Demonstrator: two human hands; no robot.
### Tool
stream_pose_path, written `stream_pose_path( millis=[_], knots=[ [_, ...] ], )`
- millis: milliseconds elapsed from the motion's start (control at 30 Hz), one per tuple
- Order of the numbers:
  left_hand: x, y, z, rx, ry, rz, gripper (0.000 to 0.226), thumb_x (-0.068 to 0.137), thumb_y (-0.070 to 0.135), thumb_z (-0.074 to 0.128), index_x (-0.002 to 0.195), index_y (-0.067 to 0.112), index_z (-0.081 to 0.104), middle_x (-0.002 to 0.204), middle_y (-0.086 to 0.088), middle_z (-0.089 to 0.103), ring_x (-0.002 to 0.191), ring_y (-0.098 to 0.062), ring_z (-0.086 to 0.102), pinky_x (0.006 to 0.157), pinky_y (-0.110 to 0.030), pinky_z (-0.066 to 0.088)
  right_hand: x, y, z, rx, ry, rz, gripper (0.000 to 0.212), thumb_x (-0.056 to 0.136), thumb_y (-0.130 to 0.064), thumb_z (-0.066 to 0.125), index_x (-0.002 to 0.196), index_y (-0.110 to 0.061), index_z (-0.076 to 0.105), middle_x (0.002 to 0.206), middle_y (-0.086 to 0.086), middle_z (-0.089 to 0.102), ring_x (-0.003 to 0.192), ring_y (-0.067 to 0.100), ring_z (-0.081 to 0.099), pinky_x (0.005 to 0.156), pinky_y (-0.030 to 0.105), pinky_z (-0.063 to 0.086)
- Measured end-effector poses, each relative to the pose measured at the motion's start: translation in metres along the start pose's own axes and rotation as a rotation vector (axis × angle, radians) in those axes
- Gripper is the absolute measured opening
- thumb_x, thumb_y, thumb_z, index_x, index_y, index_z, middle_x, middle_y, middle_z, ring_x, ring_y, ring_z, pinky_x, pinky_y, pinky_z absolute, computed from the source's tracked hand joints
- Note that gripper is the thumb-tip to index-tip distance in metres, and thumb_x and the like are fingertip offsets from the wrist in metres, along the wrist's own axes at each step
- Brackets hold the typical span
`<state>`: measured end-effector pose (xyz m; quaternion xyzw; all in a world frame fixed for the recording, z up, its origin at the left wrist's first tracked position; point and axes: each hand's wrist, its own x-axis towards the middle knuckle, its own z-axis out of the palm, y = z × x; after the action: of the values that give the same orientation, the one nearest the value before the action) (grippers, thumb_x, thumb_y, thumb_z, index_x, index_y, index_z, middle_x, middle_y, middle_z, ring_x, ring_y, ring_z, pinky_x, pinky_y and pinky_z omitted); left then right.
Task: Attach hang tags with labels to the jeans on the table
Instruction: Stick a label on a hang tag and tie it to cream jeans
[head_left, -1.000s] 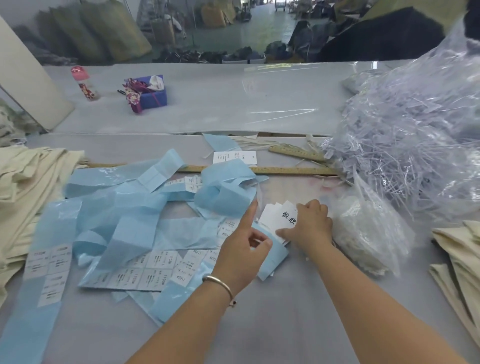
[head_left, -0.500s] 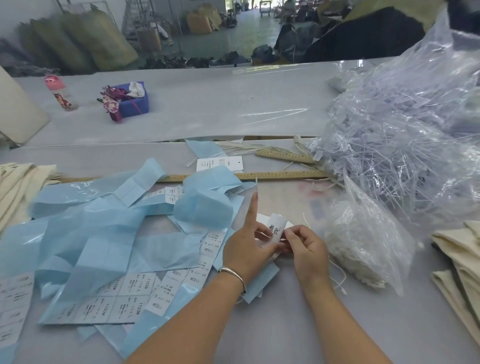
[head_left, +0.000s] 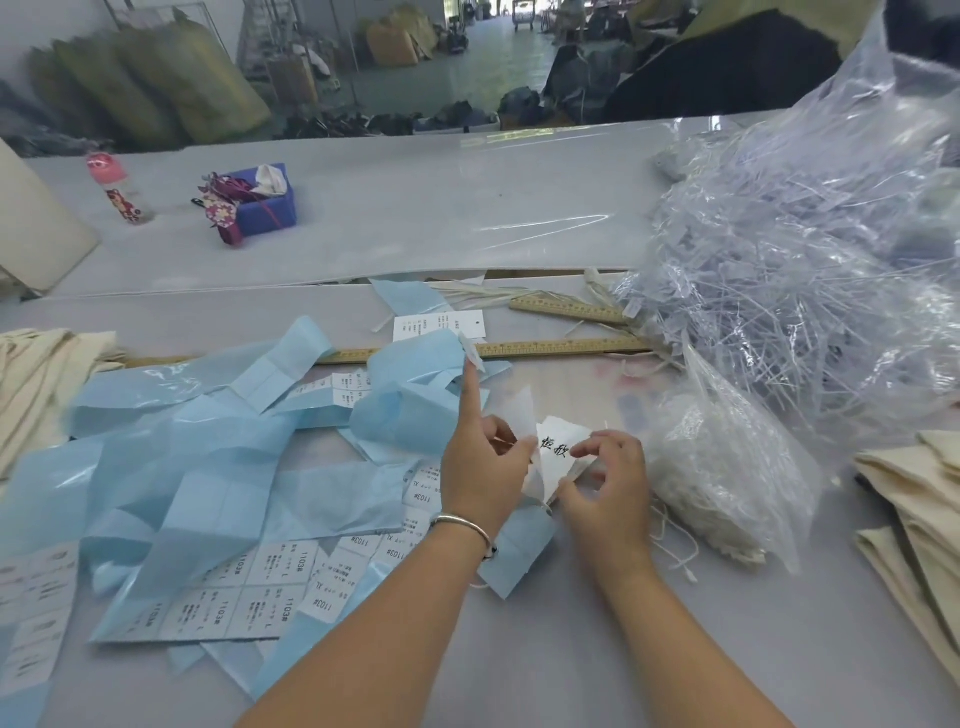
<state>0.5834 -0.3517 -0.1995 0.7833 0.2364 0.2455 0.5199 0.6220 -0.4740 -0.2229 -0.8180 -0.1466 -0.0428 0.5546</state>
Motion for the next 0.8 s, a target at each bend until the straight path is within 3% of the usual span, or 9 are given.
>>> stream_pose_path(
  millis=[67, 133, 300, 367, 467, 533, 600, 667, 800],
  knots=[
    [0.001, 0.02, -0.01, -0.04, 0.08, 0.053, 0.1, 0.084, 0.009, 0.069, 0.153, 0.038, 0.003, 0.064, -0.001, 0.061, 0.063, -0.021, 0.064, 0.072, -0.046, 0.058, -0.008, -0.015, -0.007, -0.076, -0.039, -0.198, 0.037, 0.067, -0.008, 0.068, 0.104, -0.01, 0.063, 0.123, 0.004, 0.052, 0.117, 0.018, 0.048, 0.098, 0.028, 0.038],
    [-0.004, 0.041, -0.022, -0.089, 0.129, 0.093, 0.098, 0.085, 0.008, 0.068, 0.155, 0.032, 0.004, 0.07, -0.006, 0.067, 0.067, -0.025, 0.067, 0.072, -0.049, 0.058, -0.012, -0.035, -0.013, -0.117, -0.064, -0.338, 0.051, 0.068, -0.016, 0.069, 0.118, -0.01, 0.06, 0.128, 0.005, 0.056, 0.119, 0.018, 0.049, 0.1, 0.033, 0.037],
    [-0.044, 0.091, -0.054, -0.191, 0.08, 0.233, 0.088, 0.091, 0.016, 0.064, 0.154, 0.028, 0.005, 0.078, 0.004, 0.075, 0.074, -0.013, 0.073, 0.076, -0.039, 0.059, -0.028, -0.098, -0.027, -0.189, 0.175, -0.447, 0.041, 0.083, 0.004, 0.064, 0.123, -0.006, 0.061, 0.088, 0.012, 0.073, 0.077, 0.035, 0.068, 0.065, 0.042, 0.056],
    [-0.063, 0.102, -0.073, -0.225, 0.062, 0.246, 0.089, 0.088, 0.03, 0.065, 0.153, 0.031, 0.005, 0.09, 0.005, 0.074, 0.084, -0.011, 0.072, 0.074, -0.031, 0.058, -0.036, -0.116, -0.041, -0.049, 0.173, -0.332, 0.044, 0.09, 0.0, 0.058, 0.13, -0.017, 0.056, 0.081, 0.009, 0.072, 0.069, 0.032, 0.067, 0.059, 0.041, 0.055],
    [-0.091, 0.108, -0.108, -0.131, 0.105, 0.203, 0.101, 0.079, 0.045, 0.073, 0.152, 0.035, 0.004, 0.099, 0.011, 0.069, 0.092, -0.001, 0.065, 0.071, -0.014, 0.05, -0.058, -0.141, -0.065, 0.358, -0.067, -0.041, 0.058, 0.094, -0.007, 0.054, 0.135, -0.048, 0.047, 0.077, 0.02, 0.068, 0.06, 0.026, 0.06, 0.059, 0.035, 0.051],
    [-0.113, 0.109, -0.127, -0.155, 0.025, 0.111, 0.114, 0.069, 0.051, 0.075, 0.152, 0.033, 0.0, 0.094, 0.009, 0.071, 0.086, 0.001, 0.066, 0.073, -0.014, 0.049, -0.082, -0.154, -0.076, 0.52, -0.191, 0.03, 0.049, 0.095, -0.003, 0.052, 0.115, -0.045, 0.067, 0.089, 0.013, 0.073, 0.073, 0.016, 0.063, 0.066, 0.025, 0.05],
    [-0.137, 0.108, -0.143, -0.218, -0.075, 0.054, 0.12, 0.068, 0.047, 0.083, 0.153, 0.032, -0.001, 0.081, 0.004, 0.072, 0.073, -0.006, 0.066, 0.073, -0.028, 0.055, -0.112, -0.164, -0.082, 0.58, -0.302, 0.079, 0.042, 0.092, -0.001, 0.056, 0.099, -0.036, 0.076, 0.1, -0.003, 0.075, 0.088, 0.009, 0.068, 0.071, 0.016, 0.051],
    [-0.16, 0.105, -0.157, -0.259, -0.101, 0.054, 0.111, 0.071, 0.029, 0.08, 0.153, 0.033, 0.004, 0.067, 0.002, 0.065, 0.063, -0.011, 0.058, 0.067, -0.032, 0.052, -0.147, -0.171, -0.086, 0.663, -0.421, 0.149, 0.034, 0.081, -0.008, 0.067, 0.105, -0.031, 0.075, 0.105, 0.001, 0.074, 0.091, 0.015, 0.07, 0.071, 0.021, 0.053],
    [-0.203, 0.098, -0.187, -0.203, -0.088, 0.109, 0.101, 0.082, 0.002, 0.072, 0.15, 0.039, 0.006, 0.057, 0.008, 0.051, 0.057, -0.008, 0.048, 0.065, -0.023, 0.045, -0.206, -0.177, -0.085, 0.781, -0.492, 0.242, 0.056, 0.066, -0.001, 0.077, 0.117, -0.022, 0.069, 0.104, 0.019, 0.072, 0.089, 0.028, 0.07, 0.072, 0.032, 0.055]
  ],
)
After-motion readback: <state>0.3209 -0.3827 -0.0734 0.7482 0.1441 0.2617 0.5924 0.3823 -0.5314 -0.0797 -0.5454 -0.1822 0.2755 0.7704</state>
